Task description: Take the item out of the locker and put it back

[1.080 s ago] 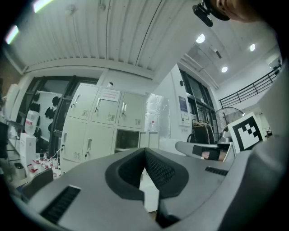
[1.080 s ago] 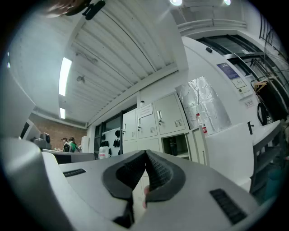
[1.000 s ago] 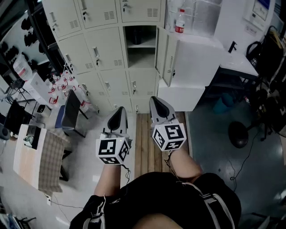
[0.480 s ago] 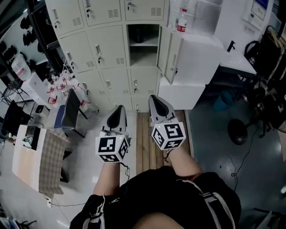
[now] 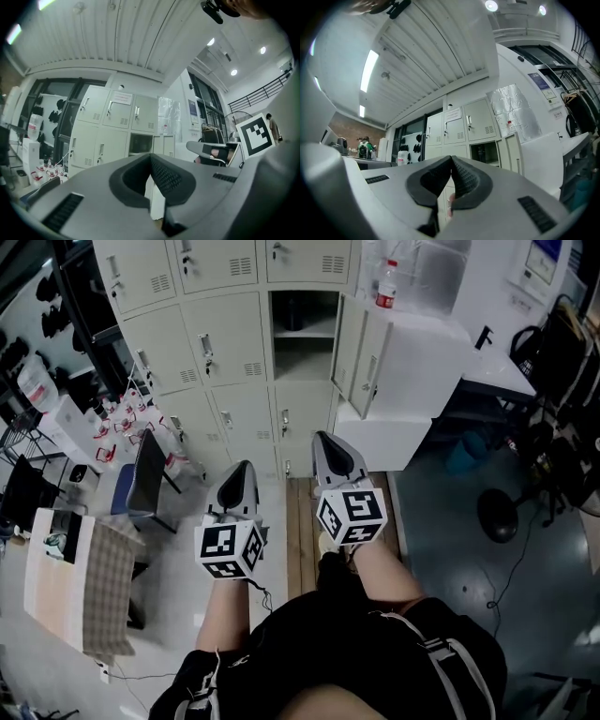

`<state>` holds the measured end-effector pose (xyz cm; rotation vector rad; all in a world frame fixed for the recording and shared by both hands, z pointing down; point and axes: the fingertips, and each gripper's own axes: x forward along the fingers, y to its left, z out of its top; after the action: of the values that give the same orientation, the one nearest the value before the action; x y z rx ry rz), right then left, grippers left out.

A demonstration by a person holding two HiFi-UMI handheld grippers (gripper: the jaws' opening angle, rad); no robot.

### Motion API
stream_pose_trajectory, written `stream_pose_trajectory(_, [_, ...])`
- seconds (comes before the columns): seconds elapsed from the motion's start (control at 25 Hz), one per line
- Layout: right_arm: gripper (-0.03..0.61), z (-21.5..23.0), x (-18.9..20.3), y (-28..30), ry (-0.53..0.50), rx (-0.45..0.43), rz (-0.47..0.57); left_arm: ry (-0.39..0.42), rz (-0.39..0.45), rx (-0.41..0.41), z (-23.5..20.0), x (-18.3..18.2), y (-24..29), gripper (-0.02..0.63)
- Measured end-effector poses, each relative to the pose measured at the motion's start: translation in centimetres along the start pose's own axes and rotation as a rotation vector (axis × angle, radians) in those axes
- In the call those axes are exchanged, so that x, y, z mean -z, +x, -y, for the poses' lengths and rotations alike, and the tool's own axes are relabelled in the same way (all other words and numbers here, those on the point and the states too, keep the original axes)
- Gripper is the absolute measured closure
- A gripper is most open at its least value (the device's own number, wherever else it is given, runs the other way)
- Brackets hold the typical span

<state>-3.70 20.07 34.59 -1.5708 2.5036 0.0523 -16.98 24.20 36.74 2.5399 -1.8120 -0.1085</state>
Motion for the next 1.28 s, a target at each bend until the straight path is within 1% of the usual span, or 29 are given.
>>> stream_pose_trajectory(0.16, [0.563,1.4,1.0,2.7,-0.003,0.005,0.0,0.009,-0.002,-0.01,-1.3,1.0,2.3,0.6])
stream_pose_trajectory(0.32, [0.563,4.8,2.6,7.3,0.016,0.015,-0.01,0.018,-0.002,-0.028,-2.7,1.7,7.4,0.6])
stream_pose_trajectory(0.56, [0.563,11.8,4.1,17.3,0.03,-0.003,-0.02,0.034,-0.023,-0.057,-4.6,2.1,19.0,0.6])
stream_pose_trajectory(0.84, [0.563,20.1,4.4,30.3,0.026,-0.038,-0.029,0.052,-0.023,-0.095,-6.9,0.5,34.1,0.6])
stream_pose_trajectory(0.96, [0.563,23.0,4.3,35.5,0.041,-0.043,-0.024,0.049,-0.024,-0.114,-8.2,0.4,39.9,0.6])
stream_pose_trajectory(1.16, [0.563,26.2,4.5,41.8,0.058,-0.056,-0.035,0.031,-0.034,-0.129,-9.8,0.2,46.7,0.6])
stream_pose_trajectory(1.28, [0.563,27.0,5.1,44.4,0.05,-0.057,-0.043,0.031,-0.049,-0.116,-11.0,0.6,49.6,0.6])
